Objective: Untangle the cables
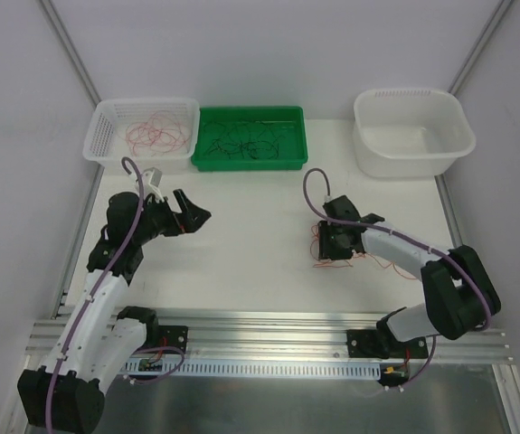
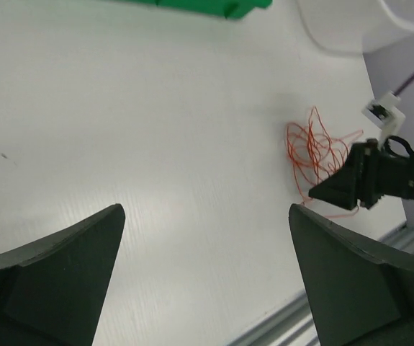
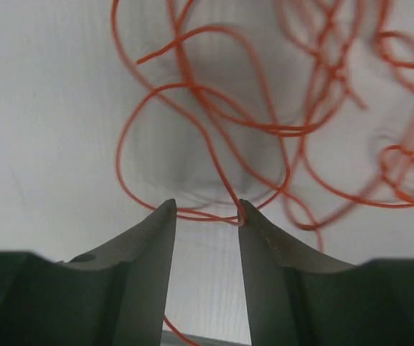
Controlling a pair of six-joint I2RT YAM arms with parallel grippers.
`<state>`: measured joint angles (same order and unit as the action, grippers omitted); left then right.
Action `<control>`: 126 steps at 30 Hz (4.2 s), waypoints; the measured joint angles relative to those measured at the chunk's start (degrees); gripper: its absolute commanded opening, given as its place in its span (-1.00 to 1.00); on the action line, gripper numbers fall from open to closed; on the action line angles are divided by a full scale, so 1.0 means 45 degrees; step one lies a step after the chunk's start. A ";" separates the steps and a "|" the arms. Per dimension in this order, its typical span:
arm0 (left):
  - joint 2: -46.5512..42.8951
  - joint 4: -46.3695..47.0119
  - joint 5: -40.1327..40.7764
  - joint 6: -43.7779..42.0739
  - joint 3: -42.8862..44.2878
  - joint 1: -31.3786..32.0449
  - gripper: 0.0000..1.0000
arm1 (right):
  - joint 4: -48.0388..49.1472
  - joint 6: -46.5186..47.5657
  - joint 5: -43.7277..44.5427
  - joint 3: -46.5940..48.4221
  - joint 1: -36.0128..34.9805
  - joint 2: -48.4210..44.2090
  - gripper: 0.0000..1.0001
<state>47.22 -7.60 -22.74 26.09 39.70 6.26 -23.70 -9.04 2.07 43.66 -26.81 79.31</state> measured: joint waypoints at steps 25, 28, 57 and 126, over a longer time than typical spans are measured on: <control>-0.1860 -0.0845 -0.0559 0.1520 -0.3337 0.2205 0.98 | -0.1277 0.0330 0.0223 0.5799 -0.6377 0.0442 -0.04; -0.1506 -0.0758 -0.0452 0.1627 -0.3230 0.2730 0.98 | -0.1438 0.0369 0.0316 0.5134 -0.6411 0.0306 0.17; 1.1249 -0.0782 0.5931 0.1549 0.3793 1.0472 0.71 | -0.1302 -0.0330 0.1817 -0.0816 0.0262 -0.1243 0.44; 0.2127 -0.4959 0.6659 -0.2356 0.4663 0.5309 0.98 | -0.0204 0.4357 0.4124 1.5965 0.4036 0.2822 -0.99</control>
<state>56.80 -29.91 7.22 15.49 60.69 30.15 -24.62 10.57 20.62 115.50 -8.64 92.01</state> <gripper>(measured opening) 0.990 0.018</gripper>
